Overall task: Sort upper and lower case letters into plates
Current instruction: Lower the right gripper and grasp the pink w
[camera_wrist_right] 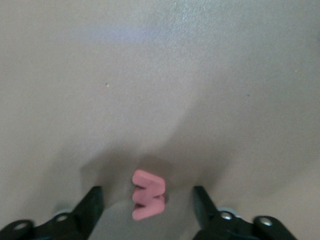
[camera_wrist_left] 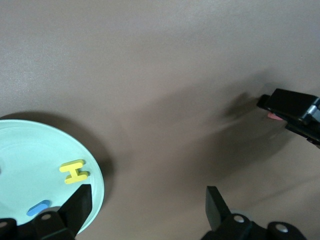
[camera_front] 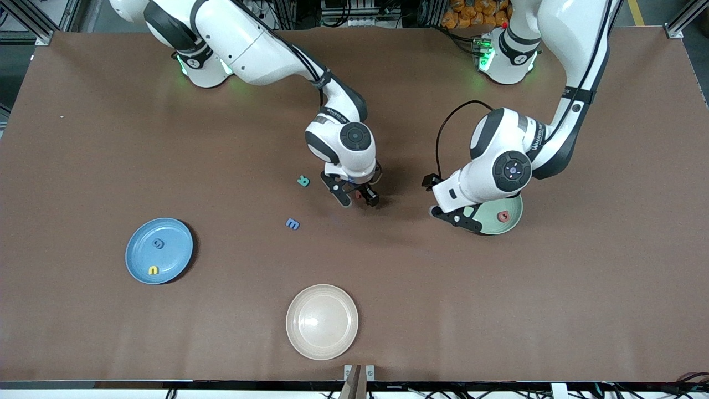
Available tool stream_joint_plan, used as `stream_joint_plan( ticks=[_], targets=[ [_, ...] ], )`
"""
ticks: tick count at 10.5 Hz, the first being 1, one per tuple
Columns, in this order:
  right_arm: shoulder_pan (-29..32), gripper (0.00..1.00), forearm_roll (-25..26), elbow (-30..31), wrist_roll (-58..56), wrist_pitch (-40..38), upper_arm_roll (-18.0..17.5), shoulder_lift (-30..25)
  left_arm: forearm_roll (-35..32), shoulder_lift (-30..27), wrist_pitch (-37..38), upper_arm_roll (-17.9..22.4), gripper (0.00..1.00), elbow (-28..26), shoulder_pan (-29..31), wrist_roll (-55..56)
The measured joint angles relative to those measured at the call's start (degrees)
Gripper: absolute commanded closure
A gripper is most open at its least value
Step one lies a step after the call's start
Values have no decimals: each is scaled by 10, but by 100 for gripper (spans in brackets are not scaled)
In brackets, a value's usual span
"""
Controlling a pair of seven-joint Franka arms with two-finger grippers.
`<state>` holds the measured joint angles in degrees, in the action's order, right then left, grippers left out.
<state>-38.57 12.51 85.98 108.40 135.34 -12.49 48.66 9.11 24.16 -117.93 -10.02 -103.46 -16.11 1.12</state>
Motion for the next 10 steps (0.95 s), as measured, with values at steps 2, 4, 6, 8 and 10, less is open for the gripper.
stream_joint_plan(
  ticks=[2, 4, 6, 8, 10],
  targets=[
    [-2, 100, 0, -2, 0, 1, 0, -1, 0, 0, 0, 0, 0, 0, 1, 0],
    [-1, 100, 0, -3, 0, 1, 0, -1, 0, 1, 0, 0, 0, 0, 1, 0],
    [-1, 100, 1, -3, 0, 1, 1, -1, 0, 1, 0, 0, 0, 0, 1, 0],
    [4, 100, 6, -8, 0, 1, 7, -1, 0, 1, 0, 0, 0, 0, 1, 0],
    [15, 100, 19, -18, -4, 1, 11, -4, 0, 1, 0, 0, 0, 1, 1, 0]
  ],
)
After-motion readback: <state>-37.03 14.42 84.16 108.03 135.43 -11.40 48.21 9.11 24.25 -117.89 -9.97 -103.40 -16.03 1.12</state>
